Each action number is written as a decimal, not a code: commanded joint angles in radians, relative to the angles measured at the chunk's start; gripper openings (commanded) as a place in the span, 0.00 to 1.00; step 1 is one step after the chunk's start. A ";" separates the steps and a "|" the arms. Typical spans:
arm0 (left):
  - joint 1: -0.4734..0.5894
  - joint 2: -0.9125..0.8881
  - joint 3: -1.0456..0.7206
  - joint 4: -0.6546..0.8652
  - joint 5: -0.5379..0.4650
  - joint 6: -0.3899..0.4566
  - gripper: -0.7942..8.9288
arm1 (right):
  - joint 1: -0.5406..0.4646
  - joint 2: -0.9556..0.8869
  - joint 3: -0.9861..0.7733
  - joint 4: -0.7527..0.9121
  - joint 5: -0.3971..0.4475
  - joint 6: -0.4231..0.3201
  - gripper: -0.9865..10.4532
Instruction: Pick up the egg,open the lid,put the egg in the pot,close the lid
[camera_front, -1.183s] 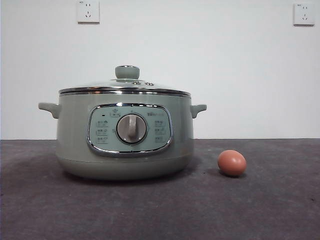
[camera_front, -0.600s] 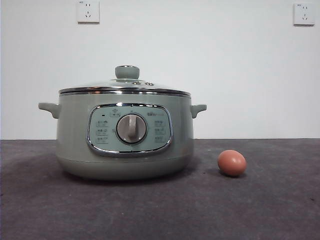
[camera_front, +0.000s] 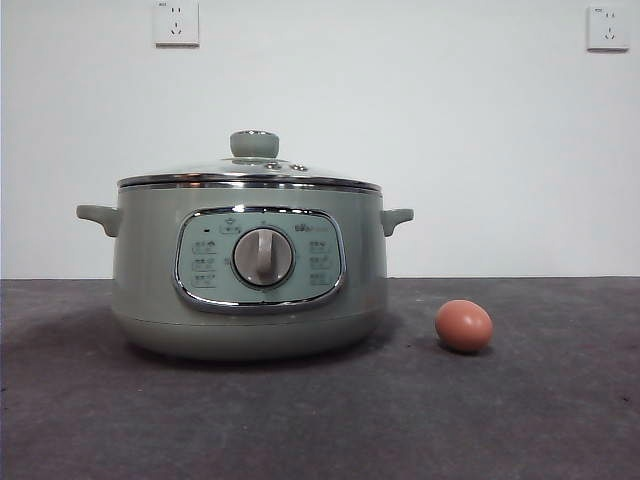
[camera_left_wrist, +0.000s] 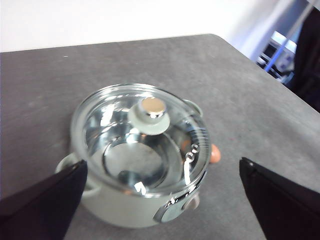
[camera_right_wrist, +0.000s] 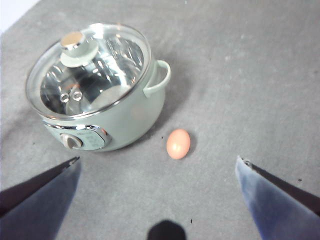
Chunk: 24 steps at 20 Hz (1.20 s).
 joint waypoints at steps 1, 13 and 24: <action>-0.063 0.116 0.065 0.008 -0.015 0.044 0.67 | 0.001 0.018 0.005 0.008 -0.003 0.005 0.58; -0.320 0.699 0.398 0.039 -0.319 0.176 0.67 | 0.001 0.081 0.005 0.007 -0.003 0.005 0.58; -0.329 0.834 0.406 0.070 -0.316 0.176 0.66 | 0.001 0.101 0.005 0.010 -0.003 0.005 0.58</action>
